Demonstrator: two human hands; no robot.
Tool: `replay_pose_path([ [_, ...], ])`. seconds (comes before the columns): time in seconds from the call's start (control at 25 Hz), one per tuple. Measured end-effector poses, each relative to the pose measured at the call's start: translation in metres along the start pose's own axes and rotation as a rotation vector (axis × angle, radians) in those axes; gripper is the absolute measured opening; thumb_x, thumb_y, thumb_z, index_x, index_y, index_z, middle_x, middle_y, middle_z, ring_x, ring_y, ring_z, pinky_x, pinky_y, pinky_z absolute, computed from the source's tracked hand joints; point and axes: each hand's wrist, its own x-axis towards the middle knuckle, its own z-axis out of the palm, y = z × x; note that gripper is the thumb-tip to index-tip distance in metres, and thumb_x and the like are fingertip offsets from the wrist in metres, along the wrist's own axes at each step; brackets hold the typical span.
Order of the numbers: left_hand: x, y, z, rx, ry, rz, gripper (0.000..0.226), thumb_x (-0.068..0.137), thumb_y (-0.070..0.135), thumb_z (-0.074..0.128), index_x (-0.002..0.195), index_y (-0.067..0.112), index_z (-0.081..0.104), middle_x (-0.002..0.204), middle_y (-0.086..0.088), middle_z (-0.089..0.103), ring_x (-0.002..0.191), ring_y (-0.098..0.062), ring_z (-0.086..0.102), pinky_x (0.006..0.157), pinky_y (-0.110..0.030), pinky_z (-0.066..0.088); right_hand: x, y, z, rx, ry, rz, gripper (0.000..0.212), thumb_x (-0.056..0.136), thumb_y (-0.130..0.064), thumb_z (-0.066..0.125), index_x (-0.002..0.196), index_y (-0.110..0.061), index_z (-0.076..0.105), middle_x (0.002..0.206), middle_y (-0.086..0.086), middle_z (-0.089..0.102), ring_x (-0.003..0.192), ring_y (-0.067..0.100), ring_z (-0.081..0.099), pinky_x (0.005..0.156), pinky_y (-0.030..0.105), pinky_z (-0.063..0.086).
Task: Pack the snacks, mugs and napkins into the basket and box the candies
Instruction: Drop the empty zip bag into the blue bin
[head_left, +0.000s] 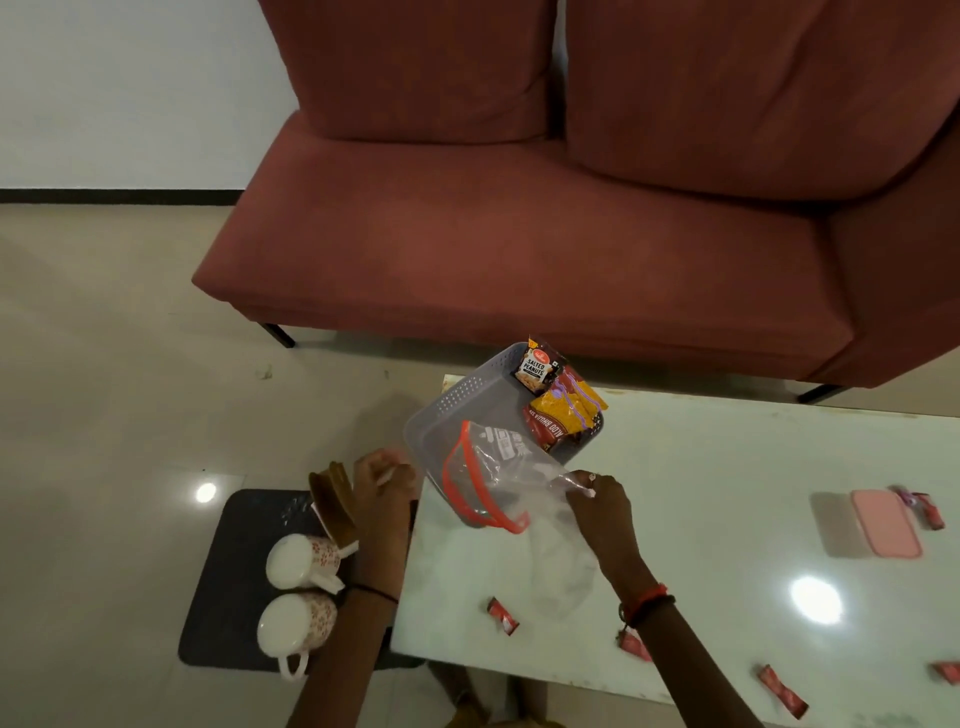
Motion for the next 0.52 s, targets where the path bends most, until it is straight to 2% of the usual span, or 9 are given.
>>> replay_pose_path([
  [0.08,-0.044,0.019,0.009,0.129,-0.118,0.299,0.013,0.084,0.008,0.058,0.097,0.008,0.057,0.089,0.004,0.06,0.083,-0.015,0.063,0.067,-0.006,0.047,-0.004,0.003,-0.01,-0.086,0.051,-0.019,0.025,0.082,-0.004,0.053,0.094,-0.005,0.074,0.101,0.017,0.071,0.097,0.03,0.063,0.063,0.019,0.038],
  [0.16,-0.077,0.016,0.022,0.301,-0.456,0.385,0.024,0.085,0.021,0.06,0.108,0.017,0.053,0.107,0.005,0.061,0.099,-0.003,0.059,0.079,-0.002,0.044,-0.014,0.001,-0.019,-0.192,0.048,-0.124,0.029,0.079,0.006,0.051,0.087,-0.007,0.076,0.095,0.014,0.073,0.093,0.029,0.065,0.067,0.021,0.042],
  [0.24,-0.086,-0.004,0.032,0.532,-0.713,0.337,0.064,0.076,0.042,0.066,0.13,0.021,0.038,0.137,0.001,0.044,0.125,-0.01,0.043,0.1,-0.011,0.036,-0.03,-0.005,-0.024,-0.199,-0.041,-0.198,0.034,0.078,0.012,0.047,0.084,-0.005,0.075,0.092,0.008,0.07,0.09,0.023,0.063,0.077,0.024,0.044],
  [0.32,-0.084,-0.013,0.035,0.647,-0.832,0.139,0.091,0.07,0.047,0.071,0.141,0.027,0.017,0.152,0.001,0.022,0.137,-0.017,0.027,0.107,-0.026,0.031,-0.058,-0.015,-0.039,-0.022,-0.188,-0.186,0.035,0.08,0.014,0.041,0.084,-0.002,0.071,0.085,0.005,0.068,0.084,0.022,0.061,0.077,0.027,0.045],
  [0.4,-0.087,-0.013,0.031,0.59,-0.912,0.034,0.089,0.07,0.041,0.074,0.137,0.038,0.014,0.149,0.005,0.022,0.139,-0.019,0.024,0.106,-0.029,0.032,-0.085,-0.02,-0.055,0.245,-0.347,-0.127,0.028,0.086,0.007,0.041,0.083,-0.007,0.066,0.08,0.004,0.067,0.078,0.022,0.062,0.07,0.027,0.049],
  [0.52,-0.107,-0.002,0.022,0.364,-1.035,-0.065,0.077,0.059,0.051,0.078,0.119,0.053,0.029,0.14,0.009,0.038,0.129,-0.017,0.042,0.102,-0.035,0.044,-0.108,-0.029,-0.063,0.626,-0.427,0.064,0.021,0.091,0.001,0.04,0.094,-0.009,0.058,0.077,0.006,0.067,0.07,0.016,0.064,0.063,0.027,0.053],
])
